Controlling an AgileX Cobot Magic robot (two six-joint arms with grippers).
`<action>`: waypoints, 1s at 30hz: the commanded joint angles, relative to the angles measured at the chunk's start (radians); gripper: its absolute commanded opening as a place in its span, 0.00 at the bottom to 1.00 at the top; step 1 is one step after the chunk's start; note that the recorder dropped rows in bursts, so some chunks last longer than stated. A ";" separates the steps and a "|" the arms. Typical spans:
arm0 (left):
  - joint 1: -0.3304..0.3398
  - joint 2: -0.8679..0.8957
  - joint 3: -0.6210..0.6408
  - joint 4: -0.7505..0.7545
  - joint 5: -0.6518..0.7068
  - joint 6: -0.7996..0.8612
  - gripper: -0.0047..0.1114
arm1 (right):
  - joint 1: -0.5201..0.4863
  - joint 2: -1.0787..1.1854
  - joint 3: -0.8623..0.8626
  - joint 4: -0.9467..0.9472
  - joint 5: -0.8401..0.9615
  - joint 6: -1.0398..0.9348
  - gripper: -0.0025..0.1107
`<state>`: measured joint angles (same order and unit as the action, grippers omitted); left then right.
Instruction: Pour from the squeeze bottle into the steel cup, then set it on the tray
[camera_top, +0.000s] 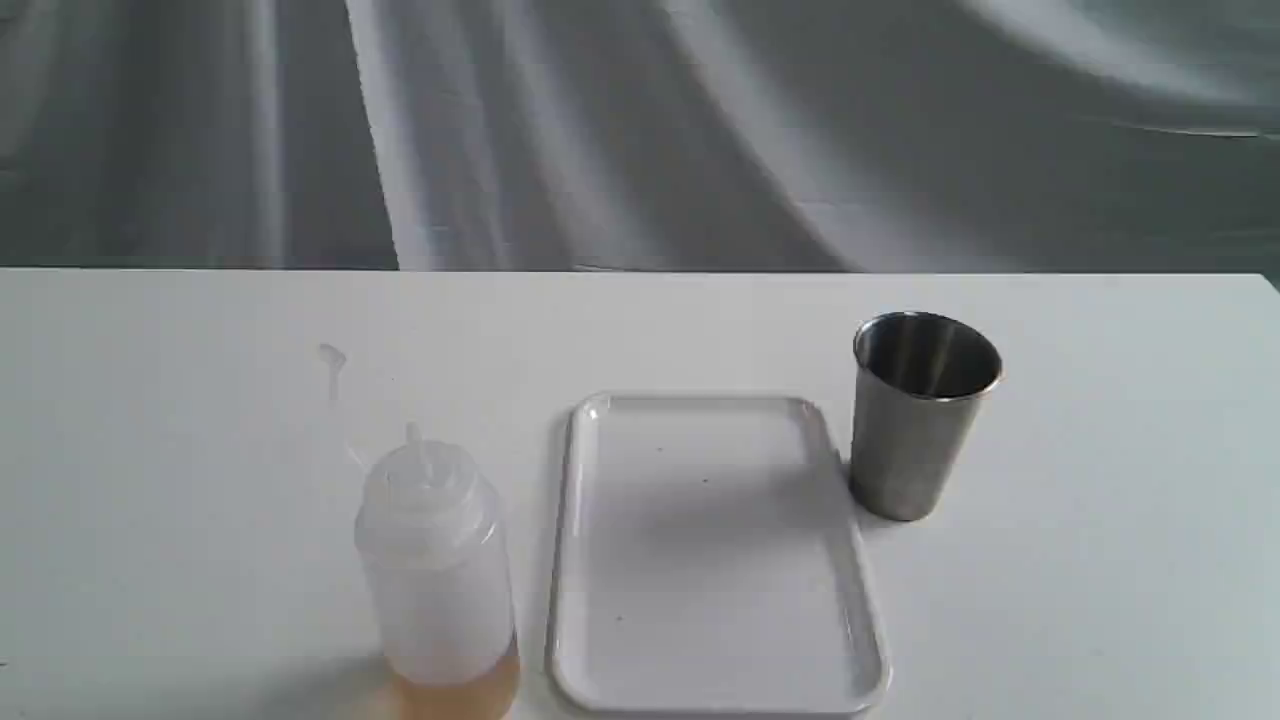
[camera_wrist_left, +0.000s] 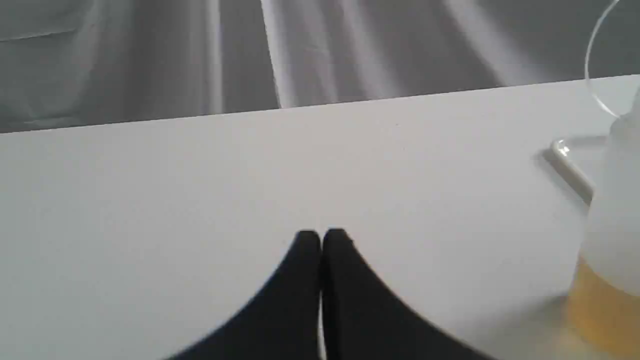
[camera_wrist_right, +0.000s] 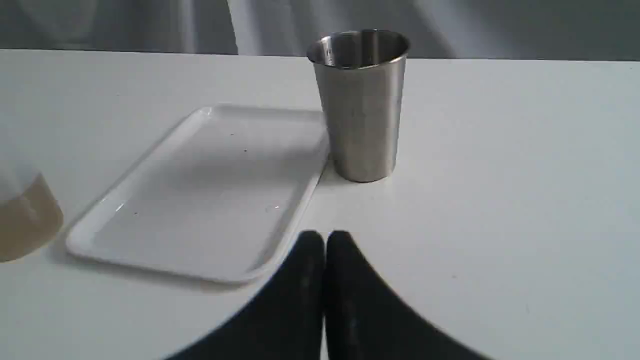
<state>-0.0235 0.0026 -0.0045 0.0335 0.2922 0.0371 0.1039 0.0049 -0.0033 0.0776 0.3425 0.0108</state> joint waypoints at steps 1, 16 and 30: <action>0.002 -0.003 0.004 -0.001 -0.008 -0.005 0.04 | -0.006 -0.005 0.003 -0.010 -0.001 -0.001 0.02; 0.002 -0.003 0.004 -0.001 -0.008 -0.002 0.04 | -0.006 -0.005 0.003 -0.029 -0.017 -0.003 0.02; 0.002 -0.003 0.004 -0.001 -0.008 -0.003 0.04 | -0.006 0.058 -0.293 -0.069 0.111 -0.003 0.02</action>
<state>-0.0235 0.0026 -0.0045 0.0335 0.2922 0.0371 0.1039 0.0376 -0.2623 0.0333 0.4448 0.0108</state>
